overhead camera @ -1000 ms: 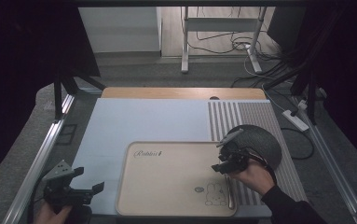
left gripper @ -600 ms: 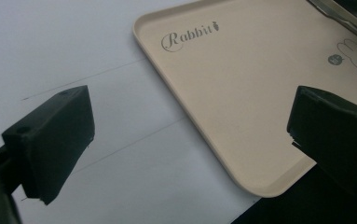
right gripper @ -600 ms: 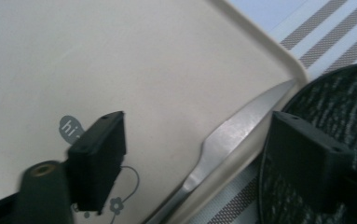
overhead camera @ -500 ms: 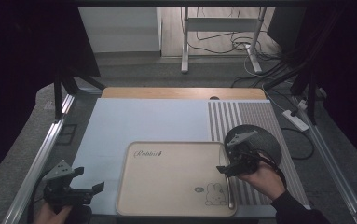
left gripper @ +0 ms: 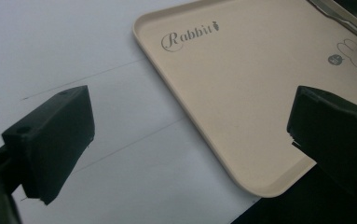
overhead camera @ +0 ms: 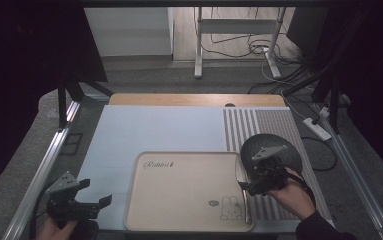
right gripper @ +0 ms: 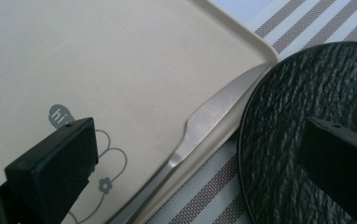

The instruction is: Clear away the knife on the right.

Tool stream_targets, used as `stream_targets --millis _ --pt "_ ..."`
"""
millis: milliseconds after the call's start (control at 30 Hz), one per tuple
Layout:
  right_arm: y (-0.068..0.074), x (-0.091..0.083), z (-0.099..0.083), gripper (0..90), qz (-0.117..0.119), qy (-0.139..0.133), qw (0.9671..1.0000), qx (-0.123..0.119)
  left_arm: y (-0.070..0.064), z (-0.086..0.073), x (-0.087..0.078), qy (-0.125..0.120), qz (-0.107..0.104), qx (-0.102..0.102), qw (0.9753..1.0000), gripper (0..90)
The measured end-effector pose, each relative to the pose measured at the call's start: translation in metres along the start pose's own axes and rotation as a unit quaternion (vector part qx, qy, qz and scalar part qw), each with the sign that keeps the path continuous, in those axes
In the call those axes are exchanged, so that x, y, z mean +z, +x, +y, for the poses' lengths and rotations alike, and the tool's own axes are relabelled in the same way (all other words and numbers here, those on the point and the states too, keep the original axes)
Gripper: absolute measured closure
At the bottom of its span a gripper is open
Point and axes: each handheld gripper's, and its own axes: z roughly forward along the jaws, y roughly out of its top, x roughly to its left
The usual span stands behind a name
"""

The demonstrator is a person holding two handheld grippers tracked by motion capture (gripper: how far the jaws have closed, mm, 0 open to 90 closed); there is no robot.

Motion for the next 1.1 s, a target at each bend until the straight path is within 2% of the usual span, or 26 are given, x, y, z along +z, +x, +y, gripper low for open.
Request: stream_targets --millis 533,733,1100 --pt "-0.004 -0.023 -0.022 0.0 -0.017 -0.023 0.9993 0.025 0.000 0.000 0.000 -0.001 0.000 -0.001 1.0000 1.7" --pt "-0.006 -0.035 -0.033 0.0 -0.034 -0.035 0.9981 0.038 0.000 0.000 0.000 -0.001 0.000 -0.002 1.0000 1.7" --pt "-0.009 -0.050 -0.051 0.0 -0.043 -0.053 0.9955 0.066 0.001 0.000 0.000 -0.001 0.000 -0.004 1.0000 1.7"
